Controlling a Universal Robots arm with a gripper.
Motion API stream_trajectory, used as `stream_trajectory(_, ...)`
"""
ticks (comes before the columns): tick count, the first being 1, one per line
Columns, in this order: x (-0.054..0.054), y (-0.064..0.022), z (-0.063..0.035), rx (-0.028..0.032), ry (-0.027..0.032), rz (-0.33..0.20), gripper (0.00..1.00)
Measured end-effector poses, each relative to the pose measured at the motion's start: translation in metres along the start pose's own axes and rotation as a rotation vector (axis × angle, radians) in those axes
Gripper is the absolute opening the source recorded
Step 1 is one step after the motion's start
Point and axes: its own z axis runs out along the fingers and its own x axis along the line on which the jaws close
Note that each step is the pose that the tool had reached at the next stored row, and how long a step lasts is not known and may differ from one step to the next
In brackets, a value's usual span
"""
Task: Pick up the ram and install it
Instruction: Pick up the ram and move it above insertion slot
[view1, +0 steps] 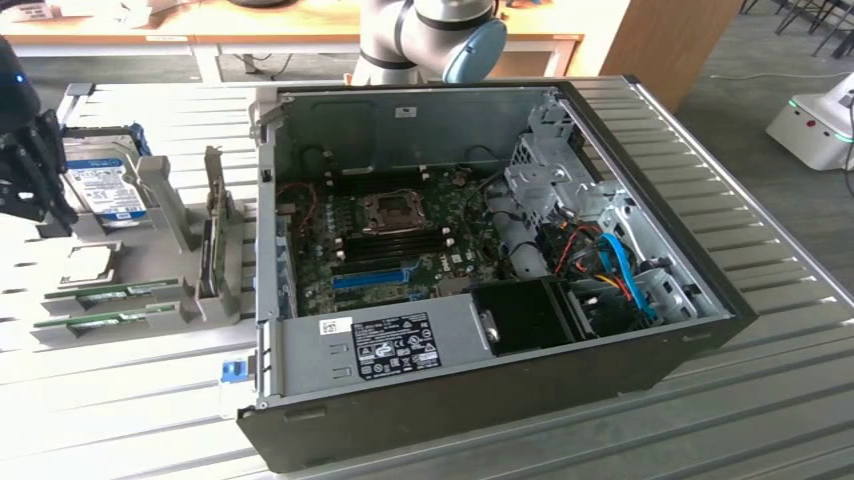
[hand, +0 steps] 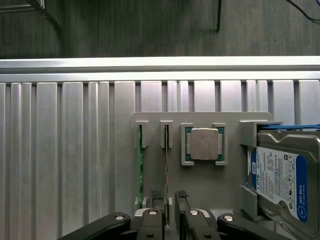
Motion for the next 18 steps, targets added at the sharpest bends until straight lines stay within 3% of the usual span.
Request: stream_trajectory(18,0.0,-0.0007,0.0197,0.0,0.0004,0.0,0.23)
